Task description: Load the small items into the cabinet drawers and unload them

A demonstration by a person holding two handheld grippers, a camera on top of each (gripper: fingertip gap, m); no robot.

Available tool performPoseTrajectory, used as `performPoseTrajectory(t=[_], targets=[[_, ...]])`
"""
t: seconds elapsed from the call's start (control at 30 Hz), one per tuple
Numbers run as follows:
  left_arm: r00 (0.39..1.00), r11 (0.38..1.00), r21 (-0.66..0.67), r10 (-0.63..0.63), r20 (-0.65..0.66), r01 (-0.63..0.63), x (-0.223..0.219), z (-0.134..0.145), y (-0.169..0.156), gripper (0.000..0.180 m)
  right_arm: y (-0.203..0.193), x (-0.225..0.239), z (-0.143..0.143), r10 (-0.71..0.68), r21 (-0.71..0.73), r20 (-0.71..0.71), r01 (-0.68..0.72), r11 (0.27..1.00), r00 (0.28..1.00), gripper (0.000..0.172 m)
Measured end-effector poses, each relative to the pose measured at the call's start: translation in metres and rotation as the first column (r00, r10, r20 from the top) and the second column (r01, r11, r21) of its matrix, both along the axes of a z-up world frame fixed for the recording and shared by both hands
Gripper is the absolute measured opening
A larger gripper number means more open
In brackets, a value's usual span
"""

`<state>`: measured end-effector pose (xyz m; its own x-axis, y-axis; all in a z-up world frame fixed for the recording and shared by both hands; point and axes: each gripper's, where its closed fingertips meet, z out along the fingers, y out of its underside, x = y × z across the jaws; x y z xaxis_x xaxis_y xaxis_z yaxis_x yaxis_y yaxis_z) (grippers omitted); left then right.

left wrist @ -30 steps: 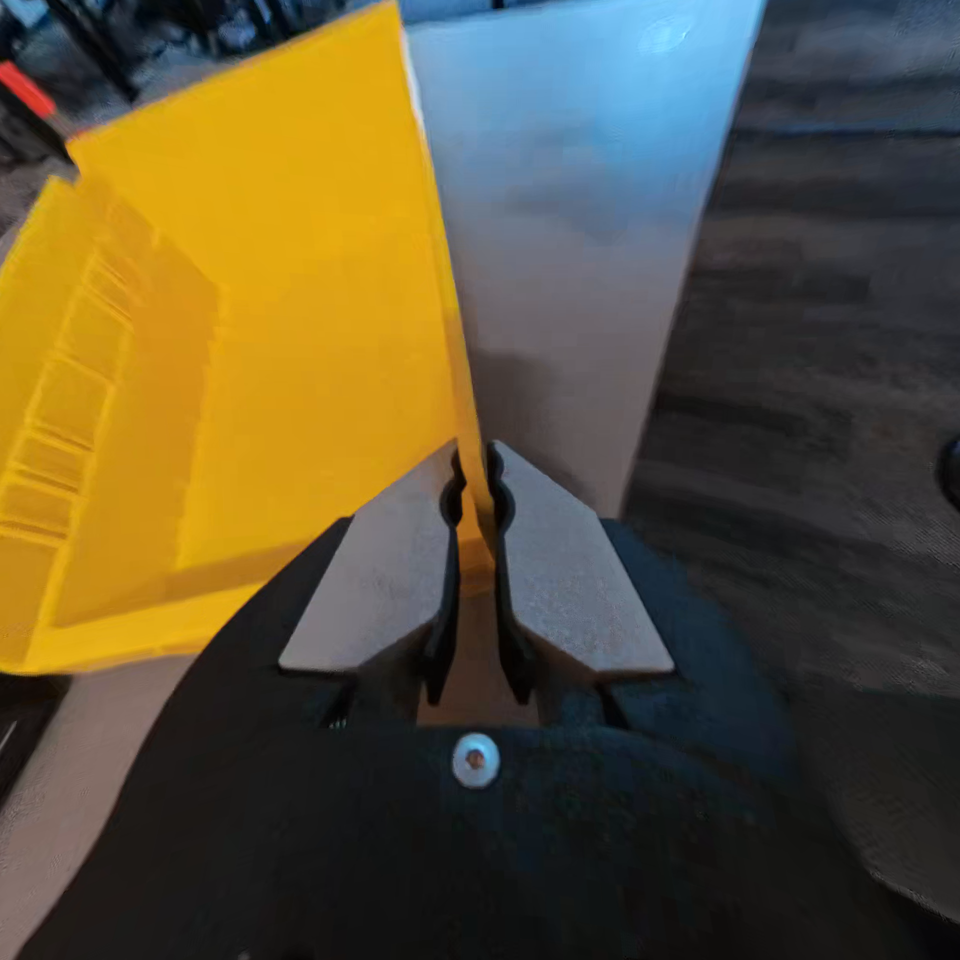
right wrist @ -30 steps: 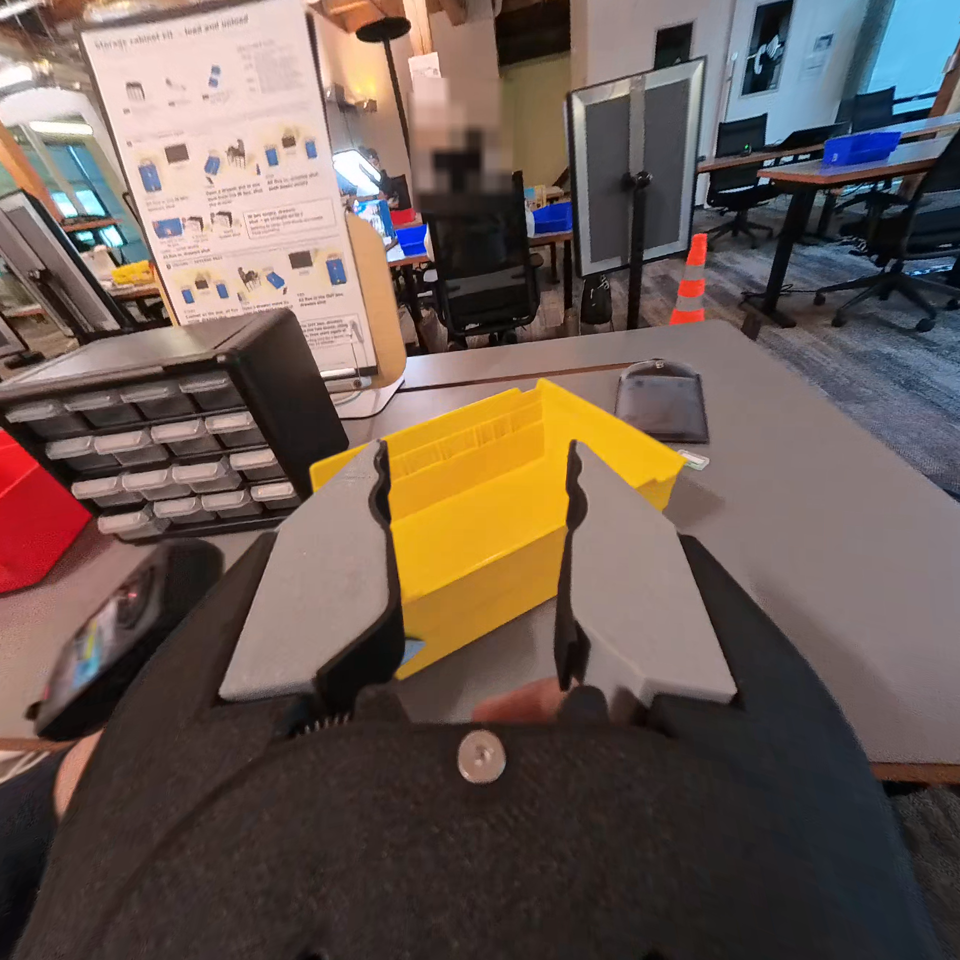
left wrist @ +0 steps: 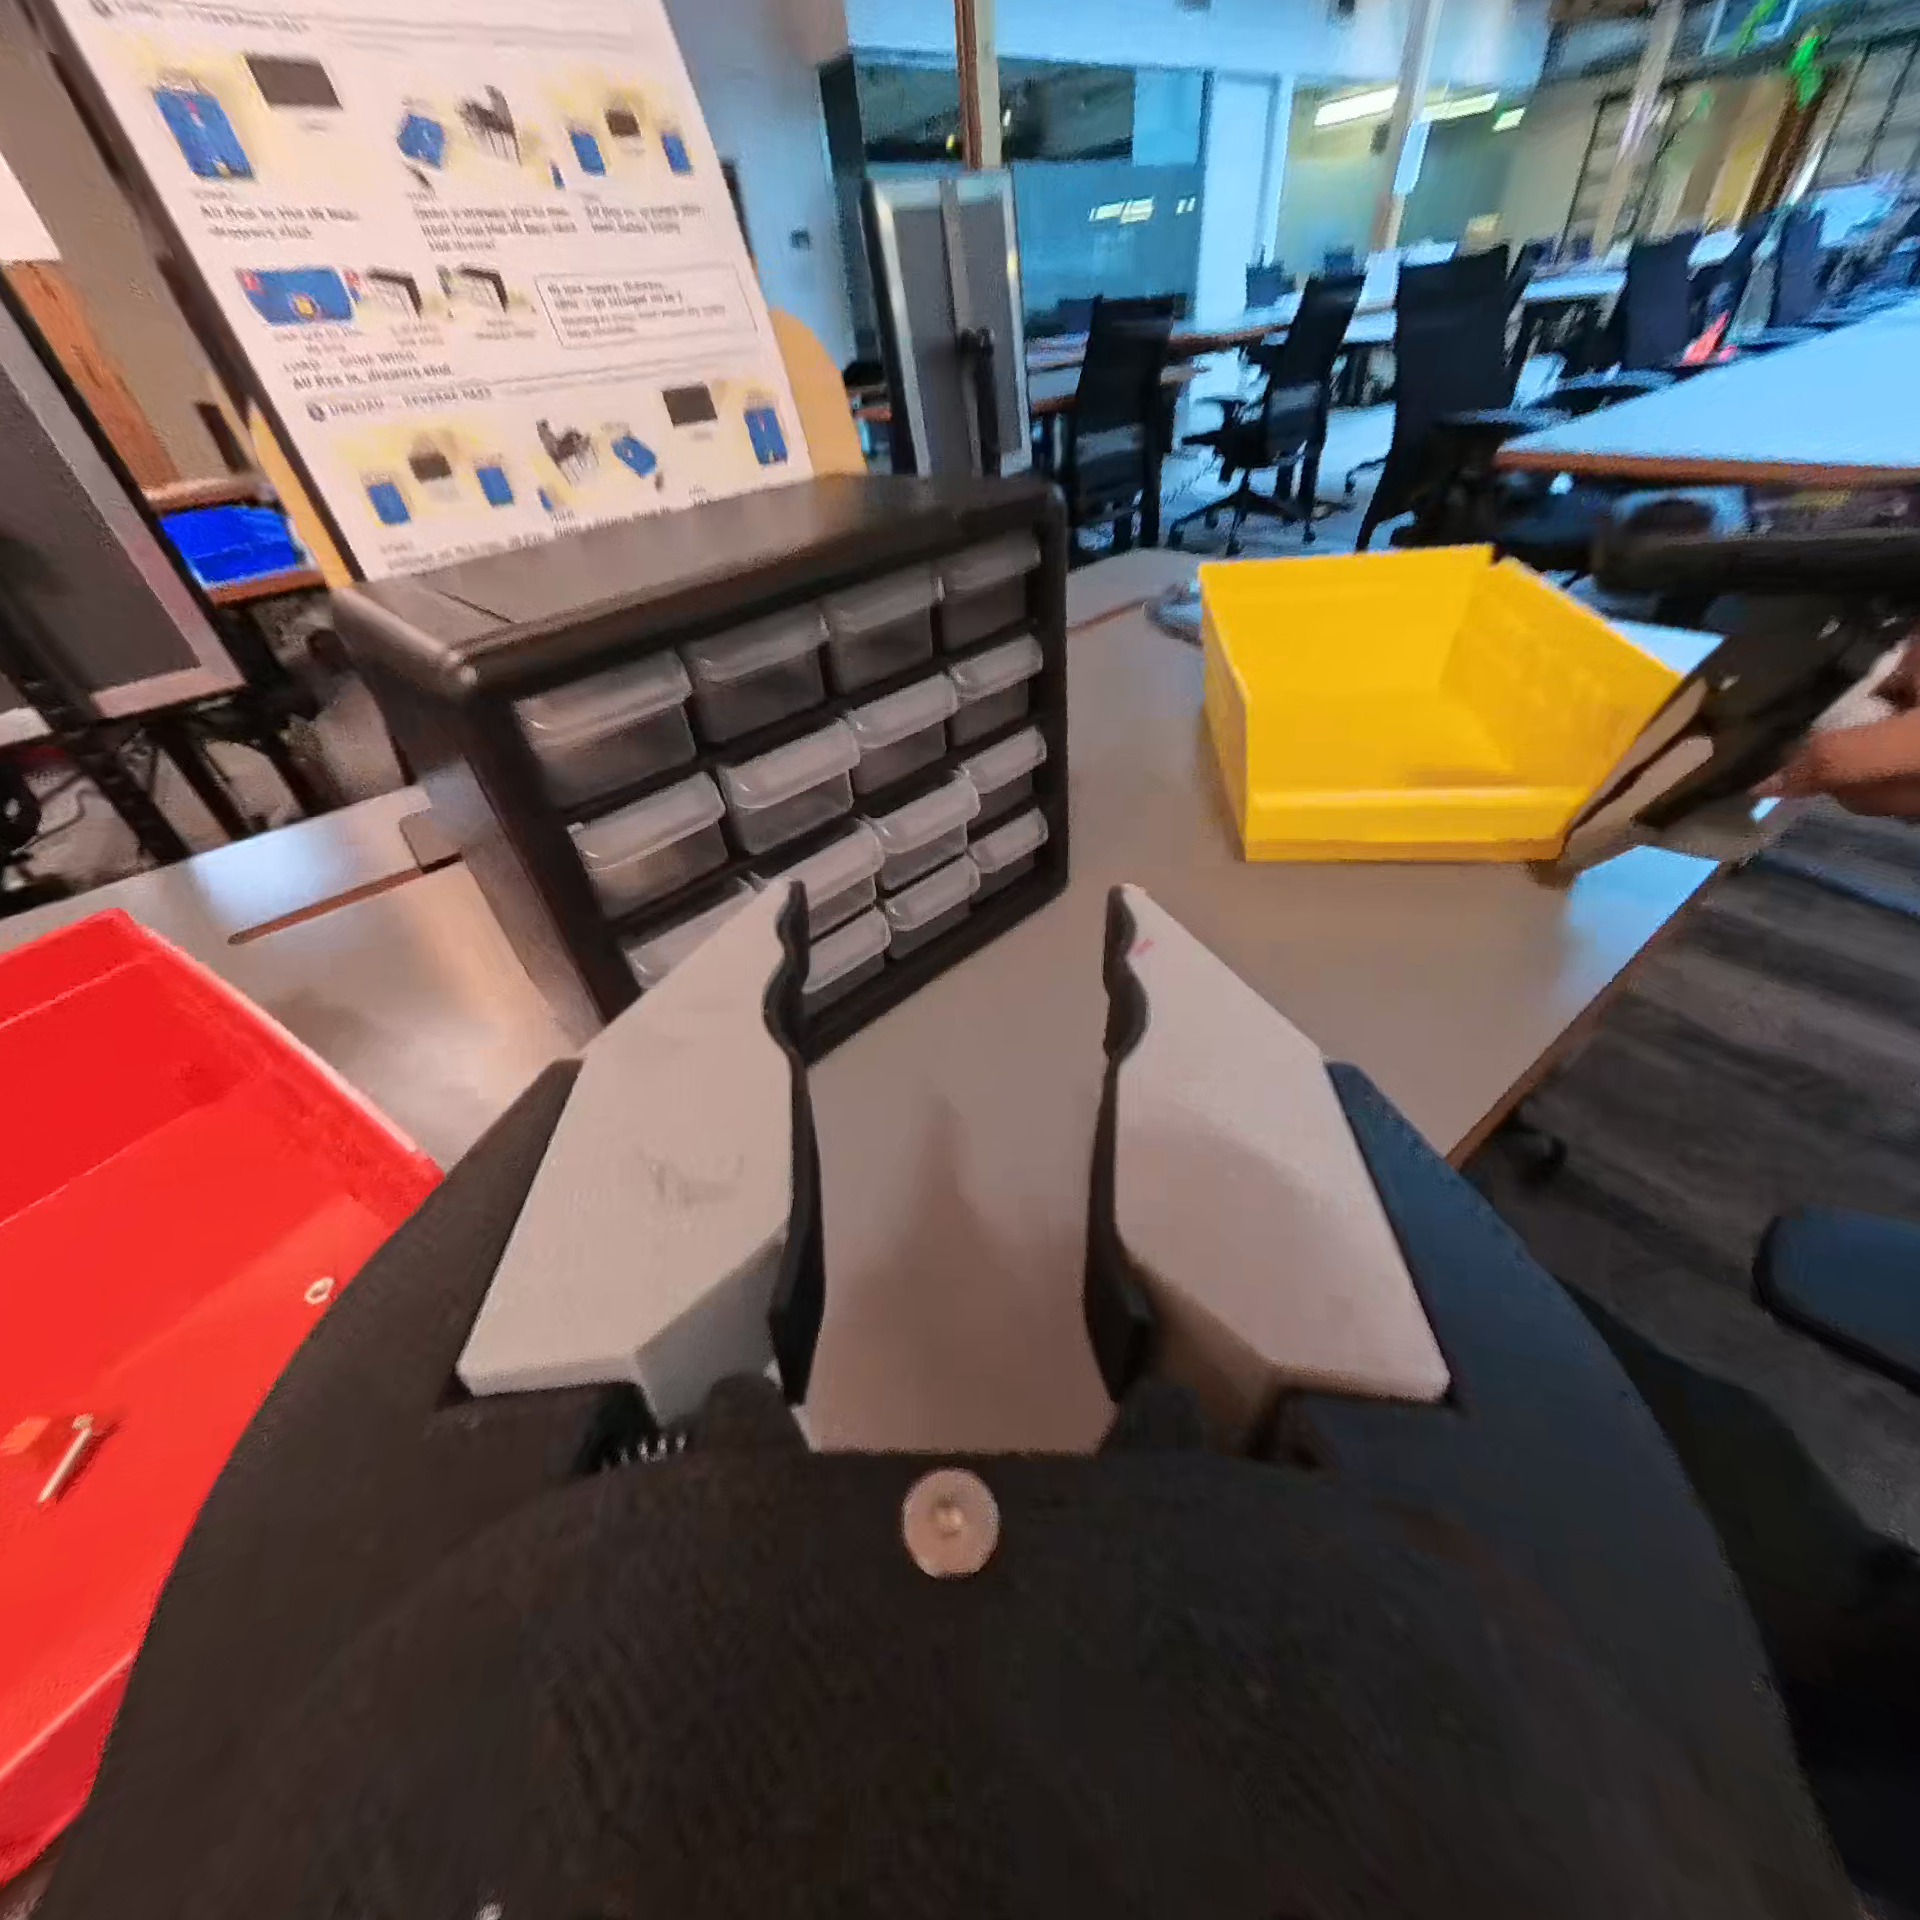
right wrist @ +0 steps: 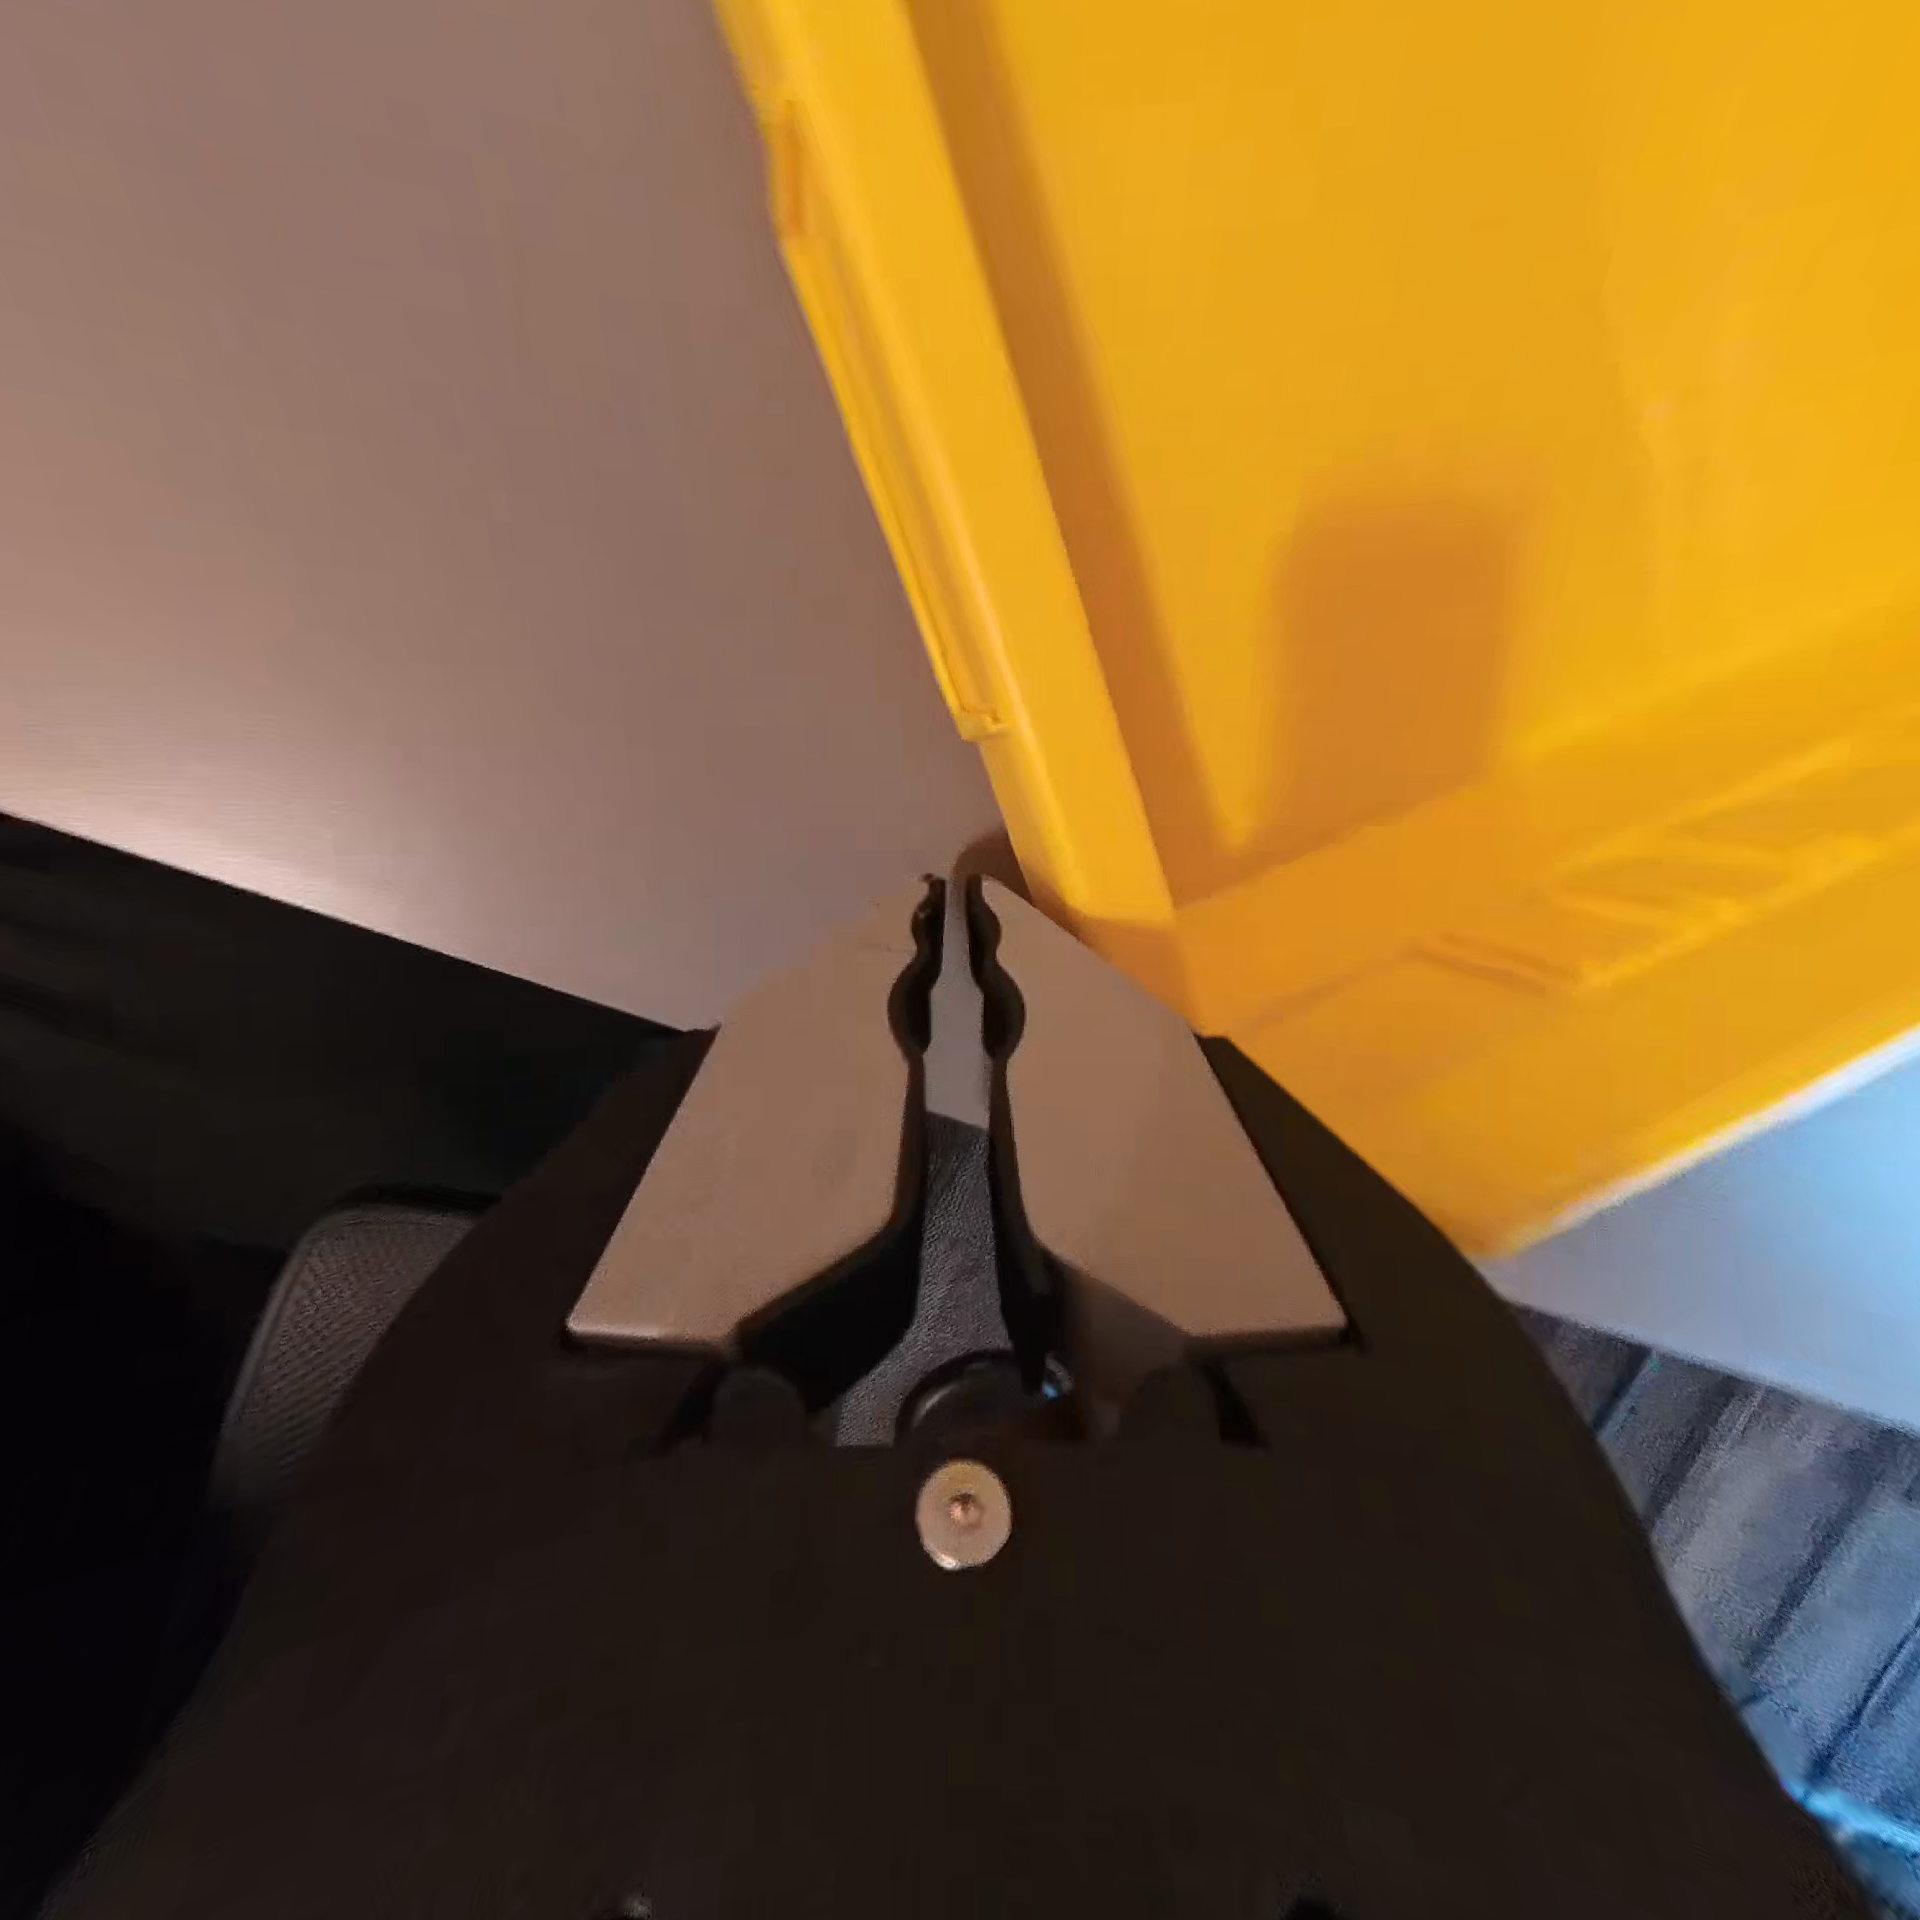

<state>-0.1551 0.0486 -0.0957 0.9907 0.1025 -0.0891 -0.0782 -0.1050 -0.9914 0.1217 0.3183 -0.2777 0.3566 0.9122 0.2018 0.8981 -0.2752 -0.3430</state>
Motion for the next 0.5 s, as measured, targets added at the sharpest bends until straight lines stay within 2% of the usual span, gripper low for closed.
performPoseTrajectory(t=[0.03,0.17,0.27,0.37,0.5], targets=[[1.0,1.0,0.021,0.0,-0.004,0.0,-0.003,0.005,-0.005,0.055,0.007,0.009,0.002,-0.045,0.003,-0.006,0.045,0.999,0.999,0.0],[0.994,0.994,0.021,0.111,-0.018,-0.111,-0.037,0.007,-0.023,0.056,0.039,0.042,0.022,-0.261,-0.001,-0.128,0.263,0.965,0.957,0.0],[0.989,0.989,-0.013,0.147,-0.009,-0.148,-0.053,0.0,-0.031,0.058,0.053,0.051,0.048,-0.312,0.031,-0.26,0.331,0.943,0.914,0.013],[0.977,0.977,-0.037,0.21,-0.034,-0.211,-0.069,-0.005,-0.039,0.061,0.049,0.036,0.076,-0.235,0.07,-0.39,0.283,0.957,0.89,0.023],[0.956,0.952,-0.091,0.29,-0.041,-0.293,-0.091,-0.019,-0.048,0.063,0.029,-0.01,0.107,-0.082,0.115,-0.538,0.169,0.979,0.839,0.034]])
